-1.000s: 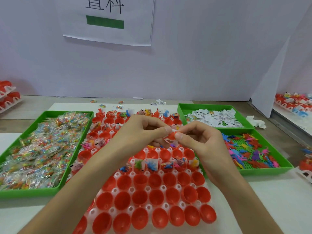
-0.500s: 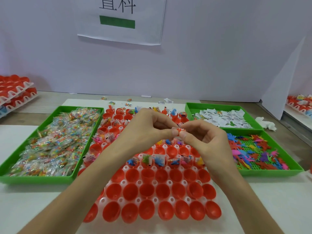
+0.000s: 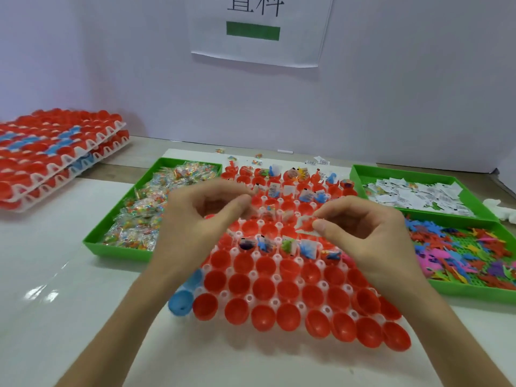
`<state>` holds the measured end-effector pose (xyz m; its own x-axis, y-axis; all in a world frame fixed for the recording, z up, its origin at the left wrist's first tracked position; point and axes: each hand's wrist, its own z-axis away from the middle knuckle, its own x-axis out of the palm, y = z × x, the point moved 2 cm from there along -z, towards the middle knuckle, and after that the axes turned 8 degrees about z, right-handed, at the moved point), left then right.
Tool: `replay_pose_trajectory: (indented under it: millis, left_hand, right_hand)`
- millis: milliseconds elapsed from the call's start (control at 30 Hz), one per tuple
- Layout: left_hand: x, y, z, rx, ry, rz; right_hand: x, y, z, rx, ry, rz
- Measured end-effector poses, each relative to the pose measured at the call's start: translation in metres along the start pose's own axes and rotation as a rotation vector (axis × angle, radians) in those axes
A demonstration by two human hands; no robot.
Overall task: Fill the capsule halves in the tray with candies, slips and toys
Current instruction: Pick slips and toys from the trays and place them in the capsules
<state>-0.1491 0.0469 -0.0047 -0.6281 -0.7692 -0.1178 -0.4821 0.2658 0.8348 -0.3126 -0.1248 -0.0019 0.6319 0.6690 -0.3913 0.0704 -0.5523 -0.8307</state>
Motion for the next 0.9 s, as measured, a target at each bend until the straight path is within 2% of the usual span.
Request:
replay_pose_trajectory:
  millis: [67, 167, 267, 433, 533, 700, 900]
  left_hand:
    - [-0.03, -0.005, 0.009, 0.06, 0.189, -0.191]
    - [-0.054, -0.015, 0.027, 0.054, 0.286, -0.417]
    - [-0.062, -0.021, 0.041, 0.072, 0.236, -0.52]
    - [-0.061, -0.025, 0.052, 0.022, 0.048, -0.74]
    - [-0.061, -0.024, 0.053, -0.008, 0.026, -0.752]
    - [-0.062, -0.023, 0.051, -0.052, 0.122, -0.702]
    - [-0.062, -0.02, 0.051, -0.011, 0.183, -0.673]
  right_hand:
    - [0.007, -0.007, -0.005, -0.027, -0.067, 0.067]
    - [0.03, -0.02, -0.013, -0.112, -0.178, 0.263]
    - [0.06, -0.031, -0.022, -0.174, -0.249, 0.369]
    - [0.096, -0.042, -0.034, -0.238, -0.363, 0.478]
    - [0.103, -0.044, -0.036, -0.248, -0.409, 0.492]
    - [0.116, -0.047, -0.027, -0.286, -0.53, 0.501]
    - [0.139, -0.049, -0.023, -0.298, -0.603, 0.615]
